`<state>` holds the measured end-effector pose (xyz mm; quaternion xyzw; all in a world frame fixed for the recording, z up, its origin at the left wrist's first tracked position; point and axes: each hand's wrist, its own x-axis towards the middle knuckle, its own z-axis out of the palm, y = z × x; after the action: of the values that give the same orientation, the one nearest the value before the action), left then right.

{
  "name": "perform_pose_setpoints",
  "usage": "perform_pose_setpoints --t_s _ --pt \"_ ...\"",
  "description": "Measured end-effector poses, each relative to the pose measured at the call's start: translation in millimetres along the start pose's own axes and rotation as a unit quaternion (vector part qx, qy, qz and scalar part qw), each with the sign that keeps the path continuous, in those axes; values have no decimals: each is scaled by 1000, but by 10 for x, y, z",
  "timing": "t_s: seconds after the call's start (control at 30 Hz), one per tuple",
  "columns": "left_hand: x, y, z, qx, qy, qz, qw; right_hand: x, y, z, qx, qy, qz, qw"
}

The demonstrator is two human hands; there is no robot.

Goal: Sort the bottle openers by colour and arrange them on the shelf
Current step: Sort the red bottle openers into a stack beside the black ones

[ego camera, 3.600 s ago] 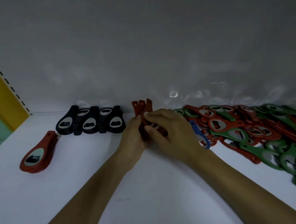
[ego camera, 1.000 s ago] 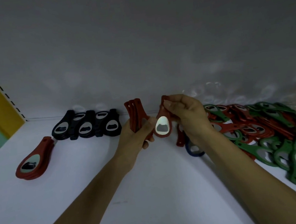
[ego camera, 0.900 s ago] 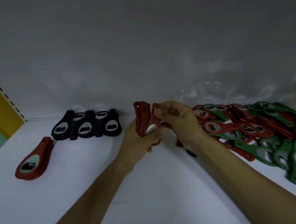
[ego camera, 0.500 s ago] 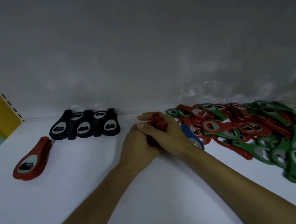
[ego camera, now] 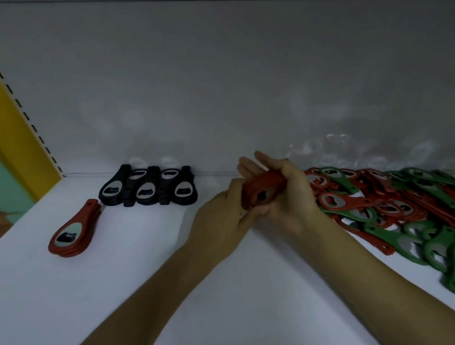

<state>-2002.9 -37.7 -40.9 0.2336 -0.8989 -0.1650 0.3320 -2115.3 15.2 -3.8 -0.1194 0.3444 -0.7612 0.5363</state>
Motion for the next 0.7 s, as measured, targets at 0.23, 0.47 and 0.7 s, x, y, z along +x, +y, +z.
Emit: perform_pose_setpoints --t_s 0.23,0.47,0.7 --pt "-22 96 -459 -46 83 -50 994 -169 133 386 61 -75 60 994" --pt "-186 -527 -1423 -29 -200 -3 979 -132 348 368 -467 -217 -152 844" --pt "-290 -884 -1808 -71 -151 -163 972 29 697 844 -500 -187 -11 846"
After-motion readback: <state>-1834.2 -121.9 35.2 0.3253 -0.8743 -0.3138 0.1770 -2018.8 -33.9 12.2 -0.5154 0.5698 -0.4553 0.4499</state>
